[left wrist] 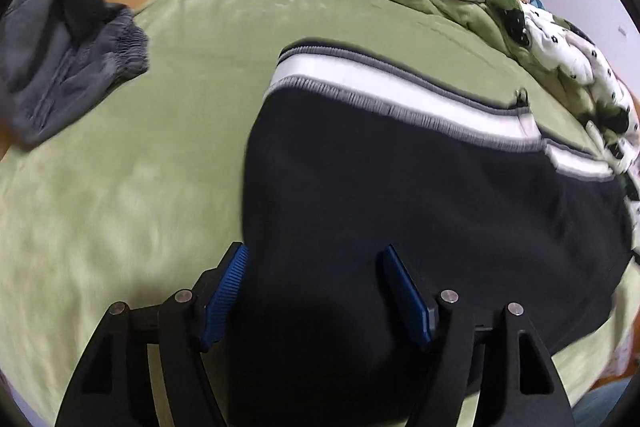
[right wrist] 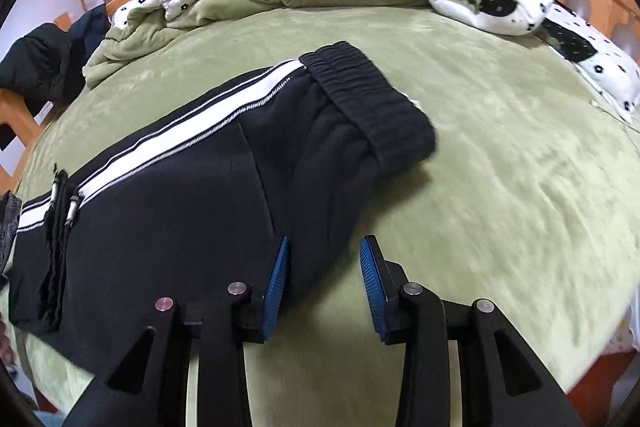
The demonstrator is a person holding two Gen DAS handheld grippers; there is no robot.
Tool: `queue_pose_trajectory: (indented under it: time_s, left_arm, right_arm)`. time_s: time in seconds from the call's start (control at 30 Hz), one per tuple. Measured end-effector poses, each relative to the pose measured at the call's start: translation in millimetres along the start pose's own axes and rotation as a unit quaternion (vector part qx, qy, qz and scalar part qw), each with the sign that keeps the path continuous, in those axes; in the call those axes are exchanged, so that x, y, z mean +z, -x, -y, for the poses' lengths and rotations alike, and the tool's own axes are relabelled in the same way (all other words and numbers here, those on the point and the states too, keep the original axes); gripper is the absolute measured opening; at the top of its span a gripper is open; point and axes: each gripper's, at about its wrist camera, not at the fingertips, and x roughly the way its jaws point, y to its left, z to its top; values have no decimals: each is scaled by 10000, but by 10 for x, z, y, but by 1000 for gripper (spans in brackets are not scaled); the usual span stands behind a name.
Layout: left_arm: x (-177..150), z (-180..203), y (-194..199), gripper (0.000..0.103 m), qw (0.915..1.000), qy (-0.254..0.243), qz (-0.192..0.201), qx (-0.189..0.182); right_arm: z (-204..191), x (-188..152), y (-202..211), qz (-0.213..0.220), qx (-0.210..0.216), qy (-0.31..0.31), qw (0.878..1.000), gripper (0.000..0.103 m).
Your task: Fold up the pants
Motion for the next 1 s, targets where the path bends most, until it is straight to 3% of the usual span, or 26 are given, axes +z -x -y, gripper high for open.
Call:
queue_pose_trajectory:
  time_s: [0.07,0.2,0.37,0.47,0.57,0.67,0.7,0.73,0.8,0.93,1.0]
  left_arm:
    - [-155,-90,123,71,9991,251,115,-333]
    - [-328,-290,319,72,9938,678,-39,-877]
    - [-457,-351,607,72,9965,541,179,-608]
    - [-514,-378,693,72,9956,660,174,-645]
    - [-540,-462,751,72,9939,814,202,-723]
    - [-580,-553,782,72,9918,963,240,-805]
    - [-580,-582,769,72,9902,1045,239,-894]
    - [-595,-617,753,72,9881,1156,215,-991]
    - [-586,-659,663,72,9817,1469,135,-1207]
    - [-581,-691,425,71,9668,1975,-47,-1621]
    - [-584,-654,347,70,9635,2091,-23,-1673]
  right_arm:
    - [-12,-56,145,18,-17,-10,10000,36]
    - [-180,-101,414,240,-35,163,9996,36]
    - [-559,12,582,597,485,152,9969,39]
    - [-872,21,478,635,749,383,9944,39]
    - [-1118,-52,217,455,1074,546,9917,39]
    - [-1223,-208,-212,-178,1178,577,9912,40]
    - [-1241,-297,-400,-514,1083,602,9910,40]
    - [-1255,-344,-443,-521,1031,644,9912,40]
    - [-1303,-403,-370,-276,942,863,9914,40]
    - [-1302,-352,-206,-387,1004,858,9905,40]
    - [-1271,-281,-36,-230,960,873,9913,40]
